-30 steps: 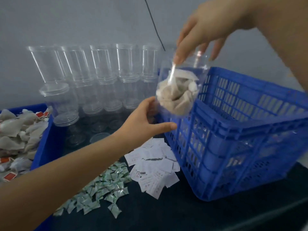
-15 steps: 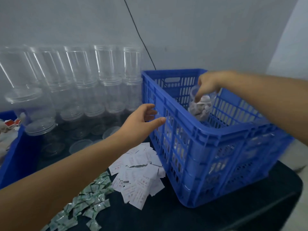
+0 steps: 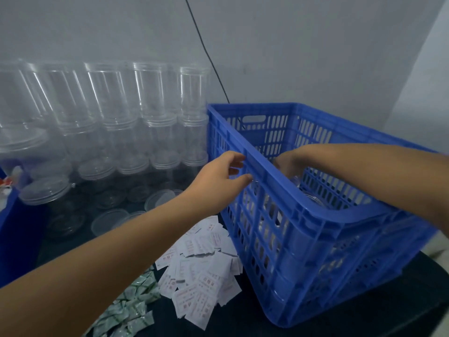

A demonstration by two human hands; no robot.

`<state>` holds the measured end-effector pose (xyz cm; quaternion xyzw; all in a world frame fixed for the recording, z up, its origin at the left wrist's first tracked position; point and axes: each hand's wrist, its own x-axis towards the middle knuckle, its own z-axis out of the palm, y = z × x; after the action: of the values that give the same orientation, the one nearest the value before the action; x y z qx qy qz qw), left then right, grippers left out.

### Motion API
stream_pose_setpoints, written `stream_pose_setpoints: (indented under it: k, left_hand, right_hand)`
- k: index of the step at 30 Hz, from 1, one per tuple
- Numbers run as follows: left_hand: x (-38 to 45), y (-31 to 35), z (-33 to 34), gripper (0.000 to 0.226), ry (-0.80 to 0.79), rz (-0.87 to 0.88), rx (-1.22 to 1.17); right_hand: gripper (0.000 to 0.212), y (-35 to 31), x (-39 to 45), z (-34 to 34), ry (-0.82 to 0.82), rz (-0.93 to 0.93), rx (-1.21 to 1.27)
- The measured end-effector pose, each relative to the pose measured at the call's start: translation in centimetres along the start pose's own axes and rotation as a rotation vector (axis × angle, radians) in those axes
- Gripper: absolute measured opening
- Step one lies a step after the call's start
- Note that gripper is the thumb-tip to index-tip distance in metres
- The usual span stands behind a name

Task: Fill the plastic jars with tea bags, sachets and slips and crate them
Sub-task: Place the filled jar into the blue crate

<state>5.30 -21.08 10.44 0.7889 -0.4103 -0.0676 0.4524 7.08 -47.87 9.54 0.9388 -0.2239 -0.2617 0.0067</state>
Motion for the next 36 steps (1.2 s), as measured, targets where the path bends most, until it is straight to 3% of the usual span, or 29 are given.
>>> stream_pose_setpoints:
  k: [5,11,13,17,24,28,31,36]
  left_hand:
    - [0.7,0.0,0.4,0.042,0.002,-0.002,0.033]
    - [-0.8,-1.0,0.2,0.042,-0.031,0.011,0.051]
    - [-1.7,-1.4,-0.5,0.043,-0.034,-0.001,0.051]
    - [-3.9,-2.1,-2.5,0.037,-0.032,-0.019,0.083]
    - [-9.1,-4.8,-7.8,0.021,-0.029,-0.062,0.299]
    - [-12.8,-7.6,-11.1,0.023,-0.087,-0.112,0.548]
    - [-15.1,-9.8,-13.5,0.023,-0.119,-0.169,0.714]
    - [-17.2,-12.7,-16.3,0.018,0.084,-0.179,0.695]
  right_hand:
    - [0.085,0.5,1.0,1.2,-0.054,-0.037,0.064]
    - [0.094,-0.1,-0.3,-0.6,-0.092,-0.062,0.027]
    - [0.083,-0.6,-2.1,-2.5,0.051,-0.053,0.036]
    - [0.062,-2.1,-6.3,-6.7,0.495,-0.122,0.093]
    - [0.042,-11.0,-13.4,-12.2,0.834,-0.302,0.244]
    - [0.039,-20.8,-15.3,-13.2,0.784,-0.489,0.310]
    - [0.050,-28.8,-14.9,-12.3,0.697,-0.617,0.361]
    - [0.091,-38.4,-11.6,-10.2,0.627,-0.684,0.449]
